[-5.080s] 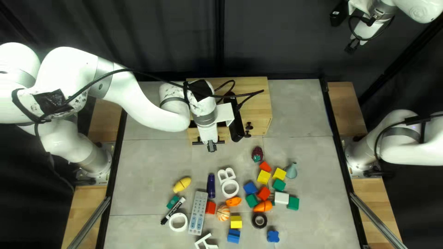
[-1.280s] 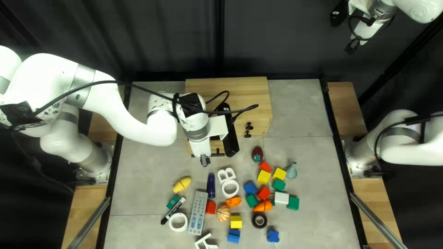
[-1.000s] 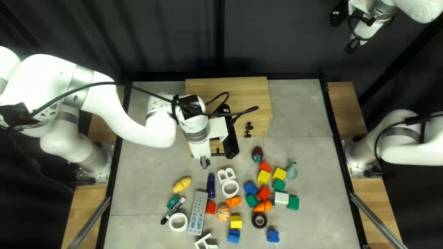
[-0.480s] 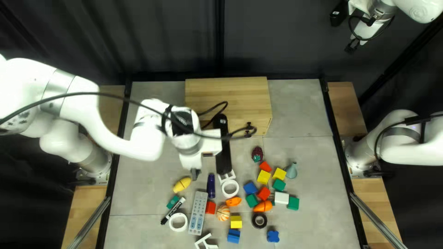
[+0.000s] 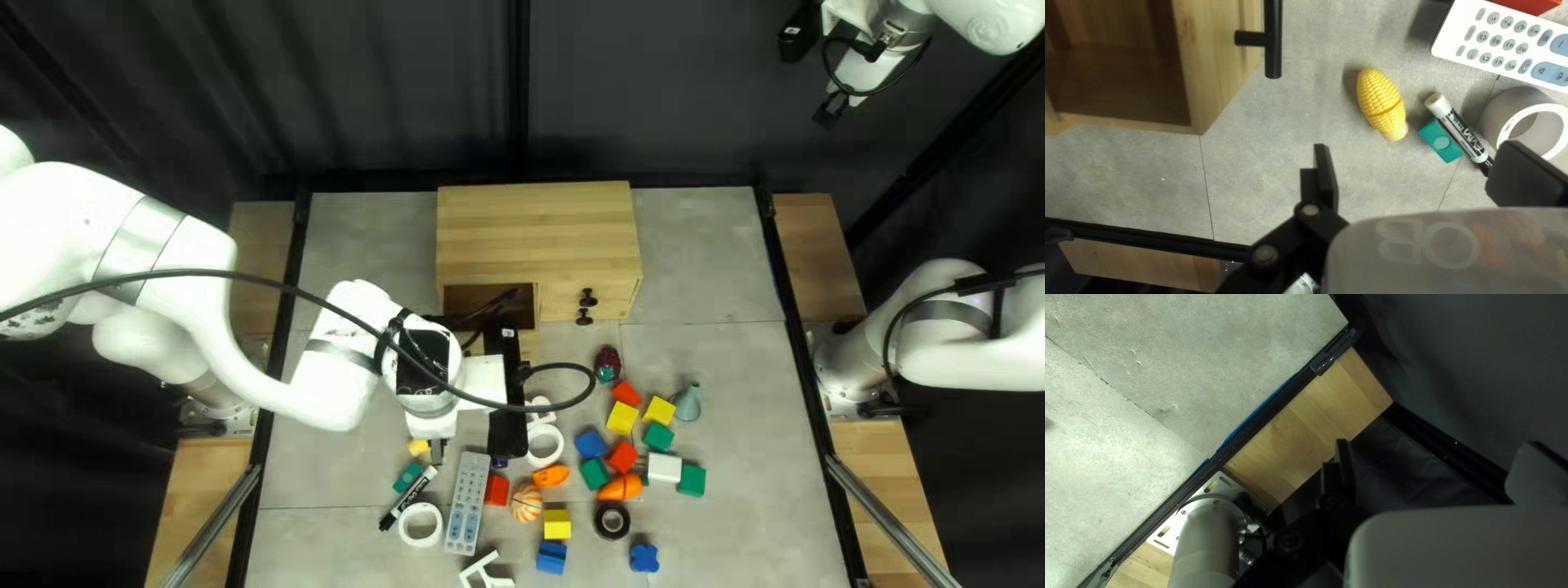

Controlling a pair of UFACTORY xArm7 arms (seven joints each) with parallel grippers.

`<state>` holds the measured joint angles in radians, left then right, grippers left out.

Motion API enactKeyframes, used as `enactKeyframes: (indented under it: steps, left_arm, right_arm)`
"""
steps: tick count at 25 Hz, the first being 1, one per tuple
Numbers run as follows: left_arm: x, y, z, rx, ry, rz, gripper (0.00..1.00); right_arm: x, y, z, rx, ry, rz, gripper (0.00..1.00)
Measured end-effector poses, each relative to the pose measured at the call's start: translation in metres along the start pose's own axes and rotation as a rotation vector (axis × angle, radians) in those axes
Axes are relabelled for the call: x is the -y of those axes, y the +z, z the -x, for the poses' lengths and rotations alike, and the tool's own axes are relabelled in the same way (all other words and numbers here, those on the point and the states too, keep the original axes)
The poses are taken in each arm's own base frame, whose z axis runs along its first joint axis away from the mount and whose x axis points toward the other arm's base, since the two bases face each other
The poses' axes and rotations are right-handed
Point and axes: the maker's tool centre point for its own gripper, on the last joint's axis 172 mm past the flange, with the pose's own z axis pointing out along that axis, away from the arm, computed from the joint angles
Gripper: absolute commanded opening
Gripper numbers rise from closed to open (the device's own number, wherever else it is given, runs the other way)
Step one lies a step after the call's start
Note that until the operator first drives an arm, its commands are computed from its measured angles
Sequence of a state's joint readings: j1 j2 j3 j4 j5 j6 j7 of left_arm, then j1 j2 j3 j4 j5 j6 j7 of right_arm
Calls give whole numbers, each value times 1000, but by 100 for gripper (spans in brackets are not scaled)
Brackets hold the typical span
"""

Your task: Open drawers and place objects into drawer and close

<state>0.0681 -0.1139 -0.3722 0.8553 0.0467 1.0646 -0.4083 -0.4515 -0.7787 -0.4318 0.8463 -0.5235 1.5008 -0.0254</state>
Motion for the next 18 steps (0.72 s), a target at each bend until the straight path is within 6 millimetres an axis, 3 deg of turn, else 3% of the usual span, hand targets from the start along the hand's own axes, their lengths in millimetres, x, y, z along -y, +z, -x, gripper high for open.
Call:
enactKeyframes:
  steps: [8, 18]
  left_arm:
    - [-26, 26, -20, -56, -330, 46, 100]
    - [-22, 63, 18, -35, -510, 72, 100]
  right_arm:
    - [0, 0, 0, 0, 0, 0, 100]
    - [0, 0, 0, 0, 0, 0, 100]
